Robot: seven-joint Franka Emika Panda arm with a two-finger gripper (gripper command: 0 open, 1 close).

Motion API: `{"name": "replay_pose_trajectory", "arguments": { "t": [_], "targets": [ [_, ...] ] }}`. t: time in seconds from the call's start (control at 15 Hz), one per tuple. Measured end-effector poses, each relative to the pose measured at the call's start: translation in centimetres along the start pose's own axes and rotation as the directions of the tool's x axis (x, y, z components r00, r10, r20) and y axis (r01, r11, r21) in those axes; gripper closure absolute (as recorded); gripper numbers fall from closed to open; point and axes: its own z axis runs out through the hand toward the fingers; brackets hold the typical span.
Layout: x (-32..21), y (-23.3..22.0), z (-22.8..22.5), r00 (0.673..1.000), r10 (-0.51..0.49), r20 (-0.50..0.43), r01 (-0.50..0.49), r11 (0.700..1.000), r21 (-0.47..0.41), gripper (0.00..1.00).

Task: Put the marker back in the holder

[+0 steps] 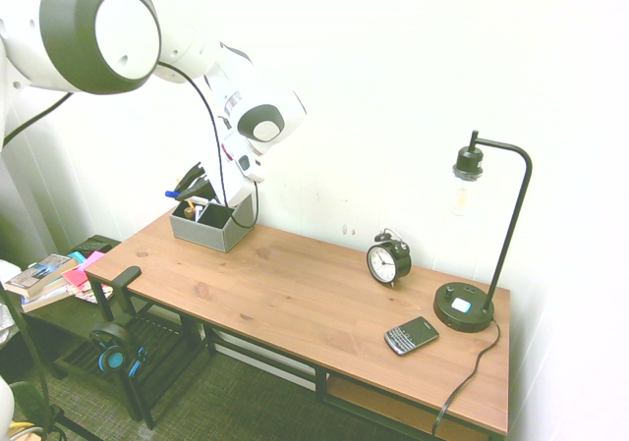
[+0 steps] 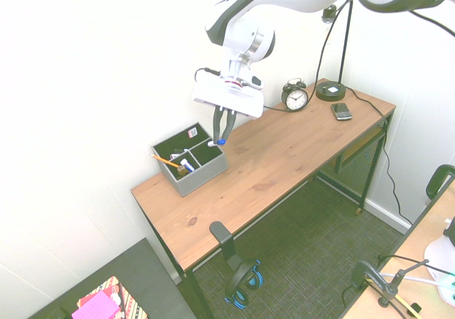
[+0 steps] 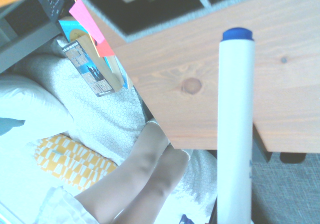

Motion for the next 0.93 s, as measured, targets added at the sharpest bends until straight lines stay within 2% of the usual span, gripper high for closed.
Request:
{"name": "replay_pose_trajectory", "arguments": {
  "t": [0.27, 0.33, 0.93],
  "targets": [
    [2.7, -2.9, 0.4, 1.000, 0.015, 0.018, -0.015, 1.000, 0.022, 1.00],
    [3.1, -3.5, 0.4, 1.000, 0.013, 0.018, -0.014, 1.000, 0.023, 0.00],
    [6.0, -5.3, 0.1, 1.000, 0.020, -0.013, -0.019, 1.000, 0.023, 0.00]
  ]
}}
